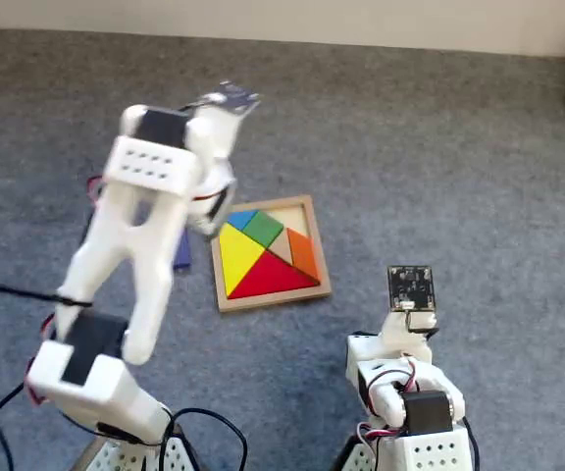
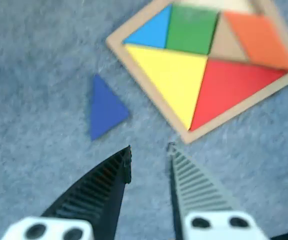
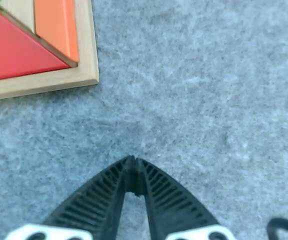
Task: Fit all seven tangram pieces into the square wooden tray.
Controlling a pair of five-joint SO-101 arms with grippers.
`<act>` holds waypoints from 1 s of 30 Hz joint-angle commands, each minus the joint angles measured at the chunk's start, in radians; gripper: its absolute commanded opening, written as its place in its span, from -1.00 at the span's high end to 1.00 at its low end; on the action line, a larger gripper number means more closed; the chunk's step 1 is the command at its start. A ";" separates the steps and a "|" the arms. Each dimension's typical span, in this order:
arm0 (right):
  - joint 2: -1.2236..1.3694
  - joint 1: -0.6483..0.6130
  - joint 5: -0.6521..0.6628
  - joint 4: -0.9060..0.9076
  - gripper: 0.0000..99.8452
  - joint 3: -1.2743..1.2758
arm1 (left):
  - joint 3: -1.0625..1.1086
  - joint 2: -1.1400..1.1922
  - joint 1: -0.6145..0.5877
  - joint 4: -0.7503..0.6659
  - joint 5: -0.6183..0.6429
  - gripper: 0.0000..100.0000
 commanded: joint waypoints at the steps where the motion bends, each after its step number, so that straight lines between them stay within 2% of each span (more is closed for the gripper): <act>1: -0.016 0.012 0.009 0.007 0.99 0.127 | 0.084 -0.073 -0.104 -0.032 -0.046 0.45; 5: -0.016 0.012 0.011 0.007 0.99 0.127 | 0.173 -0.071 -0.196 -0.140 -0.120 0.41; 9: -0.016 0.012 0.011 0.007 0.99 0.127 | 0.308 -0.070 -0.216 -0.269 -0.187 0.41; 21: -0.016 0.012 0.011 0.007 0.99 0.127 | 0.567 -0.068 -0.214 -0.660 -0.193 0.41; 27: -0.016 0.012 0.011 0.007 0.99 0.127 | 0.529 0.062 -0.216 -0.723 -0.189 0.41; 30: -0.016 0.012 0.011 0.007 0.99 0.127 | 0.407 0.160 -0.222 -0.661 -0.186 0.41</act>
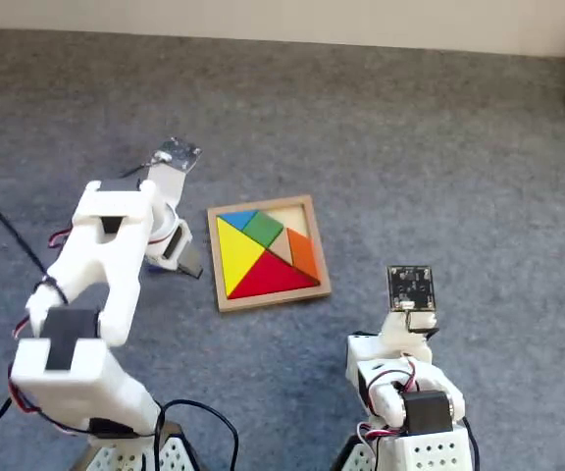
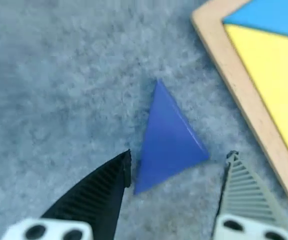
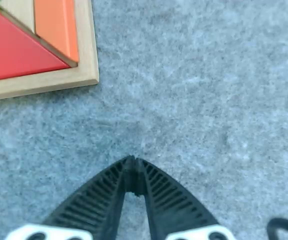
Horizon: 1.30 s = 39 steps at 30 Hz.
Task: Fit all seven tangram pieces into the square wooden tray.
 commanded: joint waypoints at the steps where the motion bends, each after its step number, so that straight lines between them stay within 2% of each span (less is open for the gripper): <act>1: -0.016 0.012 0.011 0.007 0.99 0.127 | -0.174 0.079 -0.019 0.075 -0.003 0.41; 5: -0.016 0.012 0.011 0.007 0.99 0.127 | -0.309 0.180 -0.019 0.186 -0.005 0.49; 11: -0.016 0.012 0.011 0.007 0.99 0.127 | -0.412 0.265 -0.013 0.270 -0.005 0.69; 21: -0.016 0.012 0.011 0.007 0.99 0.127 | -0.452 0.174 -0.010 0.400 0.000 0.87; 26: -0.016 0.012 0.011 0.007 0.99 0.127 | -0.452 0.062 -0.007 0.446 0.166 0.87; 29: -0.016 0.012 0.011 0.007 0.99 0.127 | -0.452 0.015 0.036 0.465 0.242 0.87; 34: -0.016 0.012 0.011 0.007 0.99 0.127 | -0.447 -0.027 0.179 0.477 0.489 0.87; 39: -0.016 0.012 0.011 0.007 0.99 0.127 | -0.453 -0.021 0.266 0.450 0.689 0.87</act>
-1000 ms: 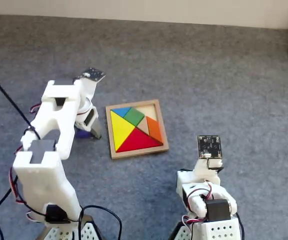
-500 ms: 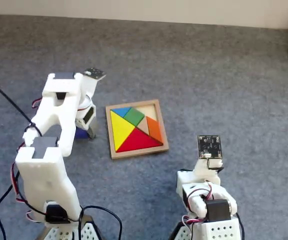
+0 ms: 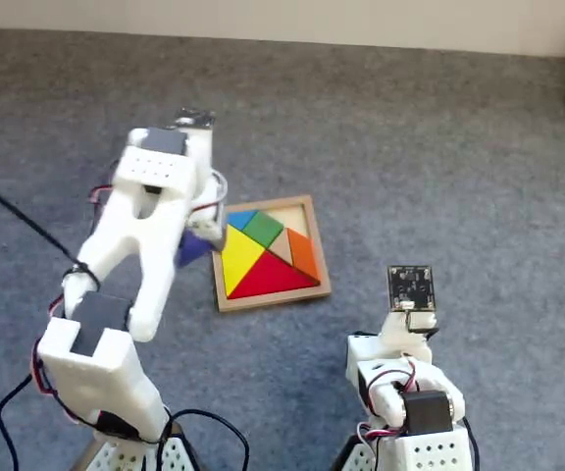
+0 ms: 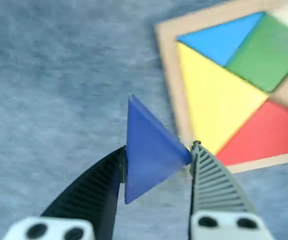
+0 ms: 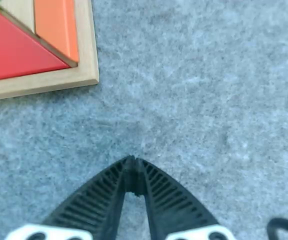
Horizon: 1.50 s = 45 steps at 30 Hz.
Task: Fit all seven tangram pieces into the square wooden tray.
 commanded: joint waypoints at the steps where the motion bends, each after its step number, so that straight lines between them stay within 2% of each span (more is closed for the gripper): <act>1: -0.016 0.012 0.011 0.007 0.99 0.127 | -0.051 -0.056 0.067 -0.049 0.143 0.88; 5: -0.016 0.012 0.011 0.007 0.99 0.127 | -0.042 -0.056 0.128 -0.140 0.295 0.88; 13: -0.016 0.012 0.011 0.007 0.99 0.127 | -0.042 -0.054 0.266 -0.224 0.807 0.88; 16: -0.016 0.012 0.011 0.007 0.99 0.127 | -0.042 -0.054 0.302 -0.293 0.918 0.88; 21: -0.016 0.012 0.011 0.007 0.99 0.127 | -0.041 -0.053 0.329 -0.414 0.987 0.87; 26: -0.016 0.012 0.011 0.007 0.99 0.127 | -0.039 -0.053 0.340 -0.450 1.034 0.82; 32: -0.016 0.012 0.011 0.007 0.99 0.127 | -0.039 -0.051 0.371 -0.451 1.034 0.33; 34: -0.016 0.012 0.011 0.007 0.99 0.127 | -0.039 -0.051 0.369 -0.453 1.034 0.27; 45: -0.016 0.012 0.011 0.007 0.99 0.127 | -0.045 -0.067 0.341 -0.443 1.033 0.38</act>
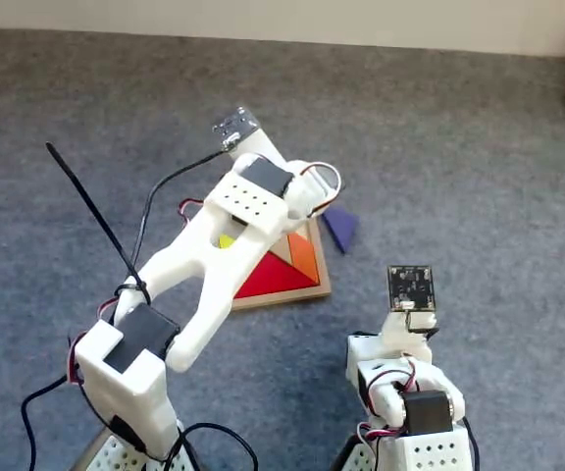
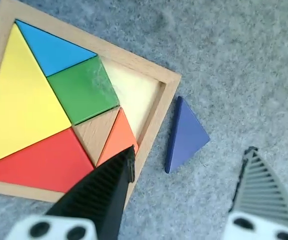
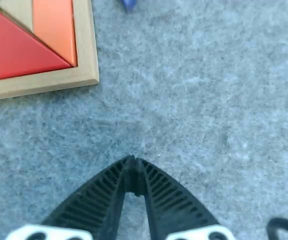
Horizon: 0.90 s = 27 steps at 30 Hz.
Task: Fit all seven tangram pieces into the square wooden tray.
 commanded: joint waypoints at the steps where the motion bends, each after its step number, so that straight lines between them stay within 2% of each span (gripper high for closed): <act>1: -0.016 0.008 0.011 0.007 0.99 0.127 | -0.050 -0.074 -0.027 0.005 0.005 0.38; 5: -0.016 0.005 0.011 0.007 0.99 0.127 | -0.048 -0.173 -0.116 0.086 -0.003 0.38; 15: -0.016 -0.107 0.011 0.007 0.99 0.125 | -0.041 -0.458 -0.366 0.425 -0.354 0.39; 18: -0.016 -0.105 0.011 0.007 0.99 0.125 | -0.041 -0.487 -0.456 0.508 -0.457 0.54; 23: -0.016 -0.105 0.006 0.007 0.99 0.125 | -0.027 -0.492 -0.624 0.545 -0.643 1.00; 27: -0.016 -0.105 0.006 0.007 0.99 0.125 | 0.047 -0.510 -0.688 0.539 -0.712 1.00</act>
